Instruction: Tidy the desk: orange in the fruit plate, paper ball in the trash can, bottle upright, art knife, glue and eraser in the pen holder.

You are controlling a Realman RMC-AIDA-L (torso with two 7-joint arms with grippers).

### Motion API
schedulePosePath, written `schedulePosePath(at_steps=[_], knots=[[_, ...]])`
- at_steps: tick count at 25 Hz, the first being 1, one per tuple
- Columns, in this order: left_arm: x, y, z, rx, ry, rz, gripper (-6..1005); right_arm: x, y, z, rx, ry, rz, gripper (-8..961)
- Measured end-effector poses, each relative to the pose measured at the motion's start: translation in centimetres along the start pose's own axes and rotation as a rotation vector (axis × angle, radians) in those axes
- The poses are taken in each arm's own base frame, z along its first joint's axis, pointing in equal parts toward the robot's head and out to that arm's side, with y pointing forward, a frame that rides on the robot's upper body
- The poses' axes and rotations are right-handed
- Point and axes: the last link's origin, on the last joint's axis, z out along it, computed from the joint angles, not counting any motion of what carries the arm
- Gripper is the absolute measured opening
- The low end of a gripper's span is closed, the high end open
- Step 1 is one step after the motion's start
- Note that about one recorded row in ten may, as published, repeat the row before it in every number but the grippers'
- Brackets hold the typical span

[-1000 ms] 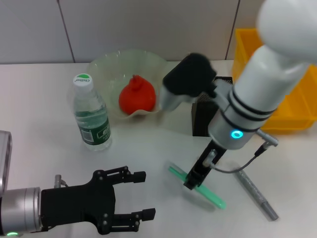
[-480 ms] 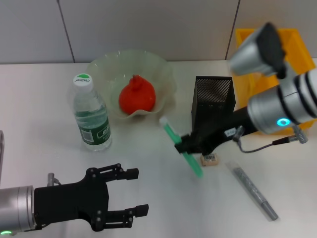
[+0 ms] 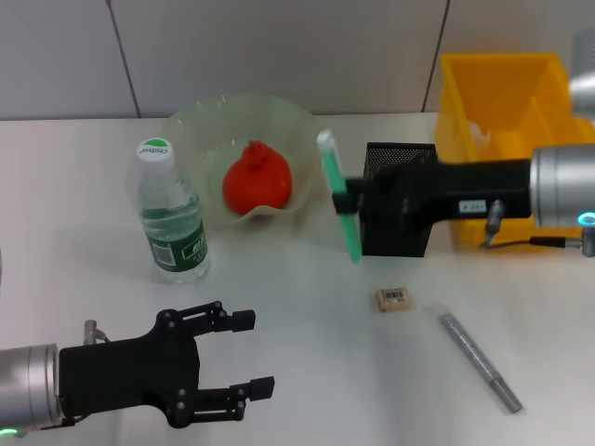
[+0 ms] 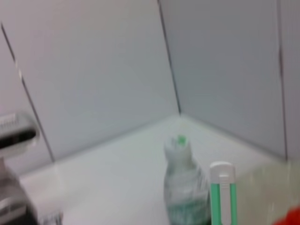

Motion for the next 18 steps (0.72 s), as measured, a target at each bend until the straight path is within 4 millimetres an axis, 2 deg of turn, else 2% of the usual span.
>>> schedulePosePath(at_steps=[8,13,18], knots=[[0.2,-0.2,0.1,-0.003,-0.001,0.009,797,-0.4,-1.1,-2.2,0.053,-0.271,-0.050,217],[0.3,-0.3,0.2,-0.003,-0.002,0.010,797,-0.7,-2.1,-3.9,0.124,-0.380,-0.062,222],[0.2,-0.4,0.3,0.003,-0.006,0.012,797,-0.7,-3.1,-4.3,0.186,-0.435,-0.057,227]])
